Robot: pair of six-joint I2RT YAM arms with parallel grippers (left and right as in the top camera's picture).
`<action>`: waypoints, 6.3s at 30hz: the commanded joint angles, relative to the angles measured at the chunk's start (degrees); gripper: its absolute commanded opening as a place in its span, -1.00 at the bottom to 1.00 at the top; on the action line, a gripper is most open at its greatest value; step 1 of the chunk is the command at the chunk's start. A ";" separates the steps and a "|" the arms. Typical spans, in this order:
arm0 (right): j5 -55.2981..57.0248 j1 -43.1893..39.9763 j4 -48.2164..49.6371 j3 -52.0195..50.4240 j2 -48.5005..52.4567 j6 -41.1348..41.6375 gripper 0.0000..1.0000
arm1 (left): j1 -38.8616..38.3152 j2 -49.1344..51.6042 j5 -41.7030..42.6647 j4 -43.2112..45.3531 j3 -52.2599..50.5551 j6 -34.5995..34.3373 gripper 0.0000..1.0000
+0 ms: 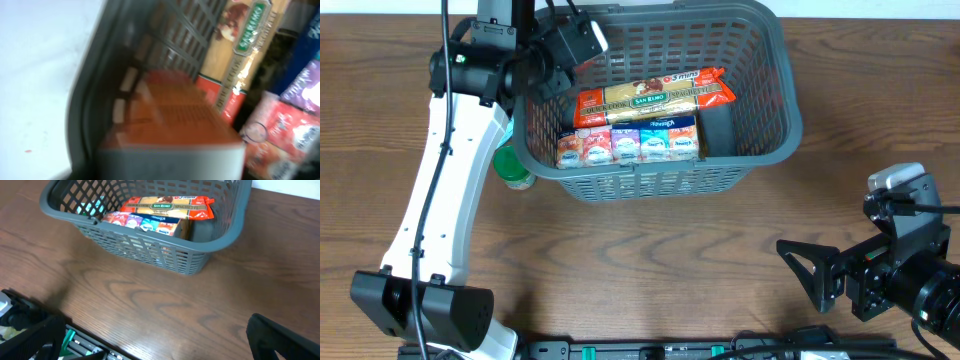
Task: Pack container
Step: 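Lift the orange box over the basket and release it inside, then lower the left gripper onto the green-capped bottle and grasp it, then carry the green-capped bottle into the basket's right side and release, then grasp the mint-green Zappy wipes pack with the left gripper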
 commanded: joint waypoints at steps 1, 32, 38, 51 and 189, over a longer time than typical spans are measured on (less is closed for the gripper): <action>0.15 -0.02 -0.15 0.52 0.28 0.70 0.99 | -0.39 -2.21 -1.99 2.60 0.68 0.00 0.97; 0.15 -0.02 -0.15 0.55 0.28 0.70 0.99 | 41.94 -10.03 22.58 -8.50 -16.46 -40.76 0.97; 0.17 -0.02 -0.15 0.52 0.28 0.70 0.99 | 38.82 -9.97 22.56 -1.75 -29.18 -38.38 0.97; 0.15 -0.02 -0.15 0.52 0.28 0.70 0.99 | 29.99 -9.97 21.40 17.79 -45.68 -38.93 0.97; 0.17 -0.02 -0.15 0.52 0.28 0.70 0.99 | -11.26 -22.53 3.80 28.89 -19.91 -40.22 0.97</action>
